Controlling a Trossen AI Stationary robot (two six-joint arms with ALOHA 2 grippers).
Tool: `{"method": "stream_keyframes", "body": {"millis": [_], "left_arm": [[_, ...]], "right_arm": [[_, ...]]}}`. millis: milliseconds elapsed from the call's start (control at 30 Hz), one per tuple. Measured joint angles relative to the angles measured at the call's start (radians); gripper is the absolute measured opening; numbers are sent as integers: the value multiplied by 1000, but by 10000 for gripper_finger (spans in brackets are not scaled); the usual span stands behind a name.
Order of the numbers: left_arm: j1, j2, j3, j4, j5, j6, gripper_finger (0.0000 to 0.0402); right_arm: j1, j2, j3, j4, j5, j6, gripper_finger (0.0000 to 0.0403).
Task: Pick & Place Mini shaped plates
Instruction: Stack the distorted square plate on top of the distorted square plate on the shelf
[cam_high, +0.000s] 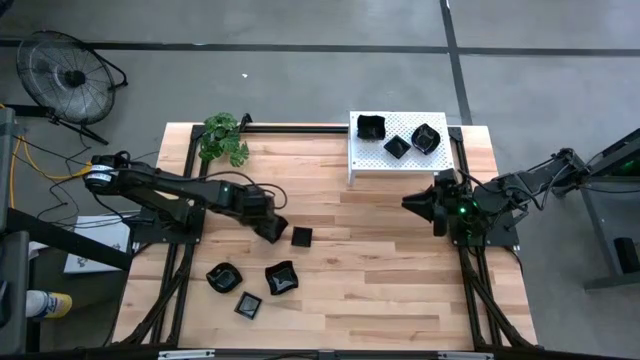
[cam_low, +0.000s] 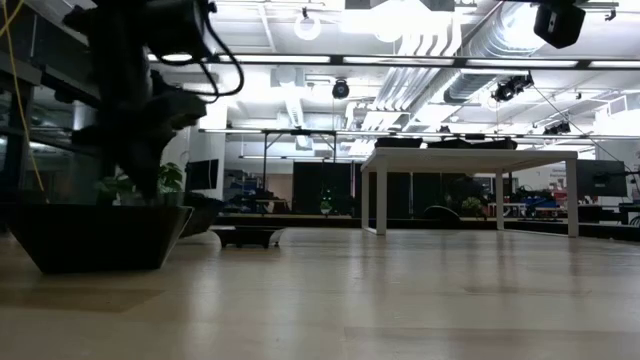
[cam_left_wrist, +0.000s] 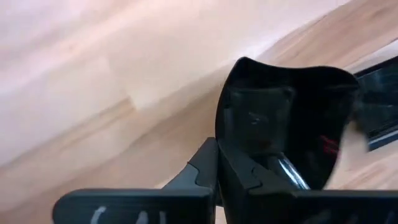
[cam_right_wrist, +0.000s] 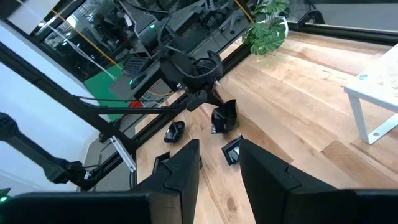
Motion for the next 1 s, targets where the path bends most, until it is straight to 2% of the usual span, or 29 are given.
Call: {"method": "stream_keyframes", "body": {"millis": [233, 400, 667, 800, 1000], "left_arm": [[0, 0, 76, -3, -91, 103, 0], [0, 0, 135, -3, -142, 181, 0], [0, 0, 193, 4, -186, 255, 0], [0, 0, 239, 66, -228, 346, 0], [0, 0, 339, 174, -349, 554, 0]], "right_arm": [[0, 2, -8, 6, 13, -5, 108], [0, 31, -61, 47, 37, 16, 108], [0, 106, -171, 339, 59, -10, 108], [0, 158, -210, 511, 61, -66, 108], [-2, 250, -213, 629, 111, -143, 108]]}}
